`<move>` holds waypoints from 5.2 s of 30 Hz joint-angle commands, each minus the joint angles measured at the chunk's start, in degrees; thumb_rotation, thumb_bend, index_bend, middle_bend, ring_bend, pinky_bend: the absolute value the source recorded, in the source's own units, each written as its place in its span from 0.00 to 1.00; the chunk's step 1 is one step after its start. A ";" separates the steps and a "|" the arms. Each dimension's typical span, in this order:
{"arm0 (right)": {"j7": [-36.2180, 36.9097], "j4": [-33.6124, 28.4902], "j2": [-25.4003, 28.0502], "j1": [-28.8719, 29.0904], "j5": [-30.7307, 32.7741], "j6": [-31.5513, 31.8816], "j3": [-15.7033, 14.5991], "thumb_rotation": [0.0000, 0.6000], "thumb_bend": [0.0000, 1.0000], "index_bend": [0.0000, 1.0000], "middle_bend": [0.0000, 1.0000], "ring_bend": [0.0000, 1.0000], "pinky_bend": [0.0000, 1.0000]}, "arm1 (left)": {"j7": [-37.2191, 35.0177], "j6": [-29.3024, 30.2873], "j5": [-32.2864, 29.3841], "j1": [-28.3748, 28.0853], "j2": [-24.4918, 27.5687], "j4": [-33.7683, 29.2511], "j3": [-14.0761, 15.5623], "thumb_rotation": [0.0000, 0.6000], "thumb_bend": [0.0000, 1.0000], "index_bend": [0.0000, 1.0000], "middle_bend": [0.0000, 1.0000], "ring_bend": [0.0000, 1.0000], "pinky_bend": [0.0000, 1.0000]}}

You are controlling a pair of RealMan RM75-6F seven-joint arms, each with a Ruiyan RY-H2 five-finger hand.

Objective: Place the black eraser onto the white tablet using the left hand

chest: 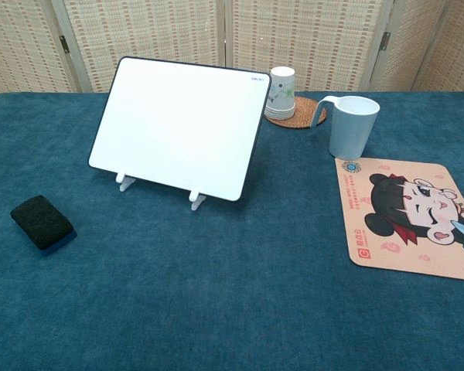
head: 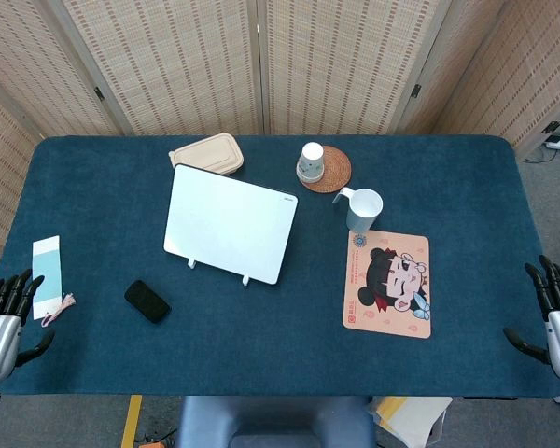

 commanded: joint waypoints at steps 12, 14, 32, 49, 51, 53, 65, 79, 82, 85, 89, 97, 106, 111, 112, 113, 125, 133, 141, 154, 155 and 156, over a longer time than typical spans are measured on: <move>0.64 0.17 0.36 0.33 -2.78 -0.69 -1.32 1.00 0.20 0.00 0.00 0.00 0.00 | -1.40 -2.35 10.58 -2.28 1.36 -1.78 3.44 1.00 0.32 0.07 0.10 0.05 0.03; 0.55 0.02 0.49 0.53 -3.01 -1.15 -1.49 1.00 0.20 0.00 0.00 0.00 0.00 | -1.64 -4.16 13.25 -4.09 1.75 -1.53 3.96 1.00 0.32 0.09 0.19 0.11 0.05; -0.45 -0.42 0.43 1.46 -2.30 -2.90 -1.22 1.00 0.20 0.00 0.00 0.00 0.00 | -9.48 -24.63 18.62 -21.89 -7.63 13.73 3.81 1.00 0.41 0.23 0.31 0.15 0.13; -1.29 -1.05 0.49 2.16 -0.63 -4.70 -0.86 1.00 0.20 0.00 0.00 0.00 0.00 | -15.10 -29.07 18.46 -28.01 -13.03 24.14 5.98 1.00 0.43 0.19 0.23 0.09 0.08; -1.48 -1.12 0.45 2.23 -0.46 -4.83 -0.79 1.00 0.20 0.00 0.00 0.00 0.00 | -15.63 -29.19 18.37 -28.34 -13.38 25.03 6.39 1.00 0.43 0.19 0.23 0.09 0.08; -1.68 -1.16 0.41 2.31 -0.25 -5.04 -0.75 1.00 0.20 0.00 0.00 0.00 0.00 | -16.13 -29.34 18.19 -28.64 -13.80 25.90 6.72 1.00 0.43 0.19 0.23 0.09 0.08; -2.70 -1.47 0.19 3.02 1.15 -6.53 -0.34 1.00 0.20 0.00 0.00 0.00 0.00 | -20.02 -28.54 17.70 -29.52 -15.83 31.18 8.56 1.00 0.43 0.21 0.23 0.09 0.08; -3.85 -1.92 0.05 3.50 1.64 -7.48 -0.42 1.00 0.20 0.00 0.00 0.00 0.00 | -19.40 -25.62 16.92 -28.71 -14.83 30.00 9.76 1.00 0.43 0.21 0.22 0.09 0.08; -3.74 -1.92 0.09 3.31 1.28 -7.02 -0.56 1.00 0.20 0.00 0.00 0.00 0.00 | -18.77 -25.85 16.48 -28.45 -14.91 29.65 9.96 1.00 0.43 0.21 0.22 0.09 0.08; -3.66 -1.88 0.05 3.16 1.09 -6.64 -0.62 1.00 0.20 0.00 0.00 0.00 0.00 | -18.67 -26.28 16.04 -28.29 -15.44 30.06 10.16 1.00 0.43 0.21 0.22 0.08 0.08; -3.92 -1.90 -0.05 3.22 1.06 -6.74 -0.67 1.00 0.20 0.00 0.00 0.00 0.00 | -19.23 -26.48 15.92 -28.36 -16.09 31.04 10.40 1.00 0.43 0.21 0.21 0.08 0.08; -4.60 -2.10 -0.21 3.55 1.56 -7.42 -0.58 1.00 0.20 0.00 0.00 0.00 0.00 | -20.79 -26.39 15.88 -28.72 -17.33 33.61 10.63 1.00 0.43 0.23 0.21 0.12 0.10; -4.84 -2.31 -0.29 3.64 2.31 -7.44 -0.17 1.00 0.20 0.00 0.00 0.00 0.00 | -22.42 -27.65 15.19 -29.10 -18.67 36.17 10.95 1.00 0.44 0.26 0.24 0.18 0.17; -5.45 -2.44 -0.36 4.13 2.39 -8.48 -0.36 1.00 0.20 0.00 0.00 0.00 0.00 | -23.70 -23.84 15.91 -28.46 -19.02 37.38 10.78 1.00 0.44 0.37 0.35 0.29 0.27; -5.45 -2.45 -0.35 4.13 2.37 -8.45 -0.37 1.00 0.20 0.00 0.00 0.00 0.00 | -23.81 -23.21 16.00 -28.38 -18.98 37.35 10.70 1.00 0.44 0.38 0.36 0.31 0.28; -5.43 -2.45 -0.34 4.10 2.34 -8.36 -0.37 1.00 0.20 0.00 0.00 0.00 0.00 | -23.79 -22.65 16.10 -28.33 -18.92 37.27 10.63 1.00 0.44 0.39 0.37 0.31 0.29; -4.14 -2.31 0.08 3.81 0.70 -7.58 -1.05 1.00 0.20 0.00 0.00 0.00 0.00 | -20.58 -19.17 14.63 -27.34 -16.74 32.49 8.78 1.00 0.44 0.43 0.41 0.33 0.29; -2.75 -2.06 0.57 3.70 -0.84 -7.10 -1.67 1.00 0.20 0.00 0.00 0.00 0.00 | -16.67 -12.39 8.52 -25.20 -16.69 25.36 1.17 1.00 0.44 0.41 0.41 0.32 0.28; -0.50 -1.54 1.20 3.23 -1.99 -5.93 -2.06 1.00 0.20 0.00 0.00 0.00 0.00 | -12.76 -10.72 5.67 -26.72 -22.08 26.15 -4.36 1.00 0.44 0.39 0.41 0.30 0.26; 1.81 -0.93 1.93 3.79 -1.04 -7.28 -1.81 1.00 0.20 0.00 0.00 0.00 0.00 | -9.44 -10.29 5.06 -32.17 -31.01 28.59 -9.49 1.00 0.44 0.39 0.41 0.29 0.25; 1.96 -0.93 2.00 3.85 -1.03 -7.43 -1.84 1.00 0.20 0.00 0.00 0.00 0.00 | -9.67 -10.53 5.01 -32.64 -31.65 28.73 -9.70 1.00 0.44 0.39 0.41 0.29 0.25; 2.04 -0.93 2.04 3.88 -1.08 -7.51 -1.89 1.00 0.20 0.00 0.00 0.00 0.00 | -10.02 -10.77 4.95 -32.99 -32.20 28.95 -9.81 1.00 0.44 0.39 0.41 0.29 0.25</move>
